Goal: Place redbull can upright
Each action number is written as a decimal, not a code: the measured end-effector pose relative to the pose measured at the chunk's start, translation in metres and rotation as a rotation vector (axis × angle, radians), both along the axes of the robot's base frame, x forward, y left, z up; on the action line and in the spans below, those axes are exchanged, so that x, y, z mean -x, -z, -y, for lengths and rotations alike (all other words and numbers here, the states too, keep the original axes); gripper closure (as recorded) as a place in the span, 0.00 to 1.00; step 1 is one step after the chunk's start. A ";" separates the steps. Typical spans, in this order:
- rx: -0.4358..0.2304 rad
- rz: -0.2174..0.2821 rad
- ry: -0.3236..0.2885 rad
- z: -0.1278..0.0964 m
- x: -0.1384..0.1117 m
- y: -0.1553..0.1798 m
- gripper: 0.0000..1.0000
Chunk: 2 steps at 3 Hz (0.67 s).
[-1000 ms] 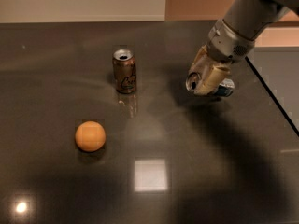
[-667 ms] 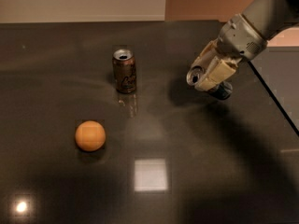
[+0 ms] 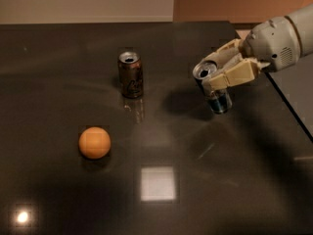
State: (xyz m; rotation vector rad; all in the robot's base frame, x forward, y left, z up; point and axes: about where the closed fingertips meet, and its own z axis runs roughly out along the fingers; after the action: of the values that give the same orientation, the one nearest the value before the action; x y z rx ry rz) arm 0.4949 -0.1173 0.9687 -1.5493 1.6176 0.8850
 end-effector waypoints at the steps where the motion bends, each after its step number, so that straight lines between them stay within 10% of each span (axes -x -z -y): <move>1: -0.161 -0.065 0.021 -0.005 0.021 -0.016 1.00; 2: -0.281 -0.127 0.024 -0.009 0.036 -0.019 1.00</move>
Offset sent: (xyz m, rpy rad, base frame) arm -0.0535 0.0062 0.0209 0.4335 0.2123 -0.0292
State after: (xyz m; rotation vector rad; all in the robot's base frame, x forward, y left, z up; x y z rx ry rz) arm 0.4591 -0.1082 0.9874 -1.2984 1.5194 1.1640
